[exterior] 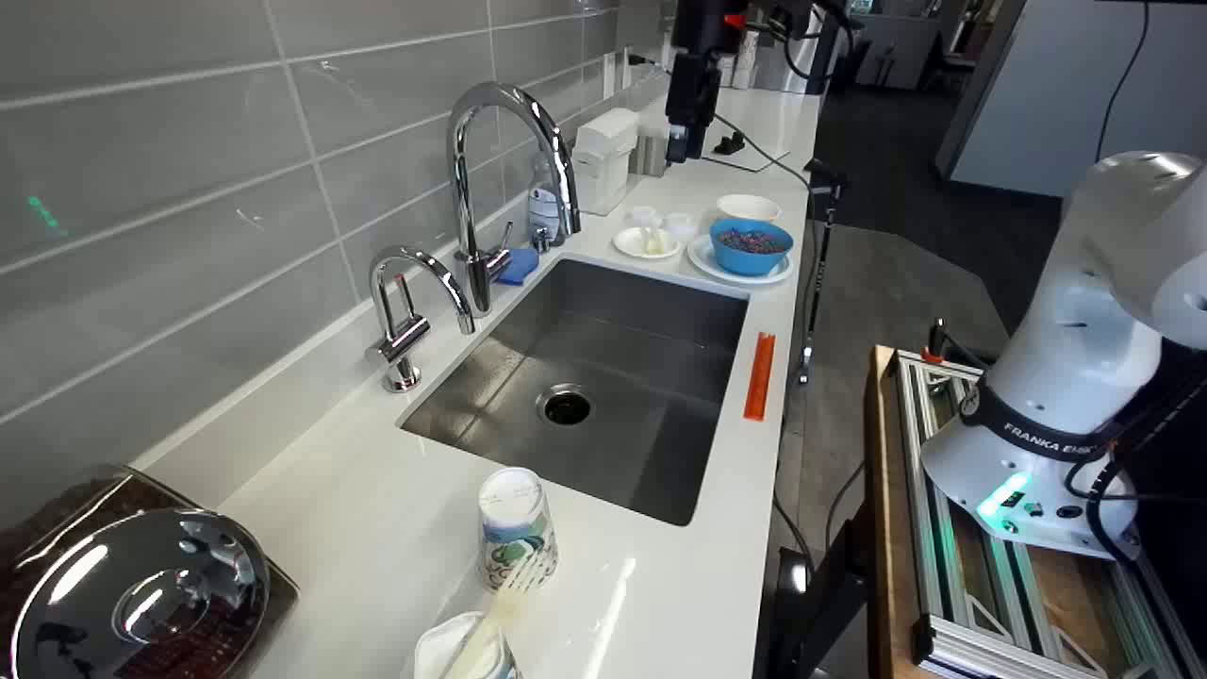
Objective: Pick up the fork on the plate and put it on the cup
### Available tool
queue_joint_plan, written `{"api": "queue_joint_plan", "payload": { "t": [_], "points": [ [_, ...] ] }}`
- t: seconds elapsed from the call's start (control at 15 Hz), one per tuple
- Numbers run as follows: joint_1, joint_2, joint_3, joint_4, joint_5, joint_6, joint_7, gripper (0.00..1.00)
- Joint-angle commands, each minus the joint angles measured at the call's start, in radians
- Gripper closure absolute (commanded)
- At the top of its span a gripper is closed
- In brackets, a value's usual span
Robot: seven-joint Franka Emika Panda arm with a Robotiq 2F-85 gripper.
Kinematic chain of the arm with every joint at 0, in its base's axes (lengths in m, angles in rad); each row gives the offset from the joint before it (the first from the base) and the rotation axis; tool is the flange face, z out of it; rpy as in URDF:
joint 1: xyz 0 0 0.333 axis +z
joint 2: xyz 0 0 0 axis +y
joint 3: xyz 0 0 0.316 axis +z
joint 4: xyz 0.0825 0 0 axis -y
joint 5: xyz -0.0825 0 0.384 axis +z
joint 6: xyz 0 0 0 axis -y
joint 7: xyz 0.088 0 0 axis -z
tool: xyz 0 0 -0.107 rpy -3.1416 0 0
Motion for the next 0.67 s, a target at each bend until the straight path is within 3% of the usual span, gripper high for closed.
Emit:
{"api": "queue_joint_plan", "payload": {
  "t": [0.0, 0.27, 0.4, 0.6],
  "points": [
    [-0.021, 0.002, 0.019, 0.002, 0.006, -0.003, -0.005, 0.0],
    [-0.021, 0.002, 0.019, 0.002, 0.006, -0.003, -0.005, 0.0],
    [-0.061, 0.04, 0.04, 0.015, -0.047, 0.089, 0.134, 0.0],
    [-0.097, 0.121, 0.016, 0.021, -0.032, 0.296, 0.176, 0.0]
  ]
}}
